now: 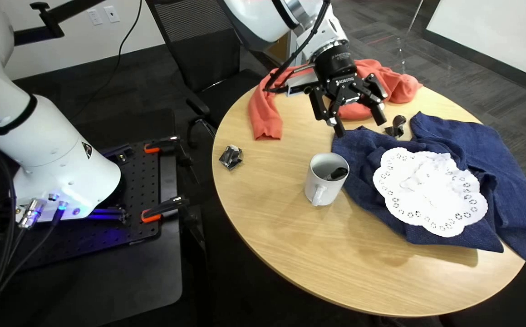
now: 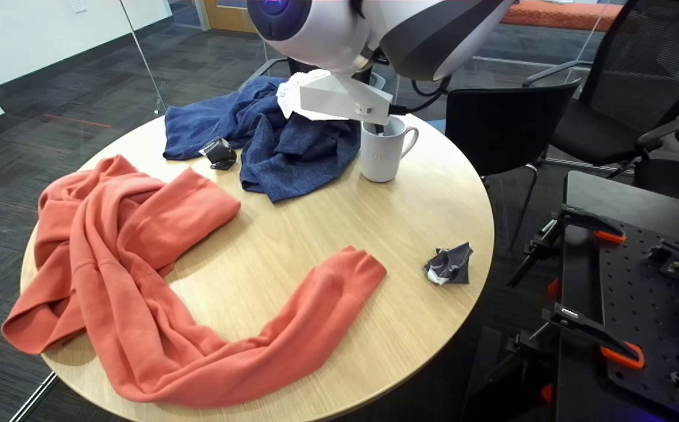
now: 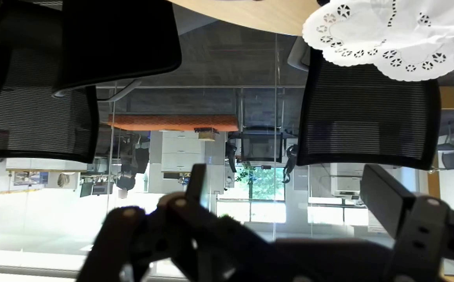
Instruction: Put the marker in the mug
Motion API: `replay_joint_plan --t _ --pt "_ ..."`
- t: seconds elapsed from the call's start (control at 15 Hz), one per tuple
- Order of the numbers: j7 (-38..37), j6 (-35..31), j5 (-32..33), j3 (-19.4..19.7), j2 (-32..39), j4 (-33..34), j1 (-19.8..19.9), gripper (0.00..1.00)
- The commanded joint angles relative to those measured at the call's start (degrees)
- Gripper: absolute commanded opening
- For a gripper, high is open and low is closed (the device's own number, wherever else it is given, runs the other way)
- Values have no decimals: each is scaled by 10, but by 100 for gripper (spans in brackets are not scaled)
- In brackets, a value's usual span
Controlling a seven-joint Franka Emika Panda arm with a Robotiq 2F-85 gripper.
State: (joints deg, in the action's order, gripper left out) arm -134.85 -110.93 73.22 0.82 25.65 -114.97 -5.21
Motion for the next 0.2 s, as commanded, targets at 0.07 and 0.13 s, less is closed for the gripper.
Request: replay_joint_plan --t 0.07,0.13 --pt "9 3 1 -10 -10 -5 8 100" --pt "10 3 1 -10 -14 -7 8 100"
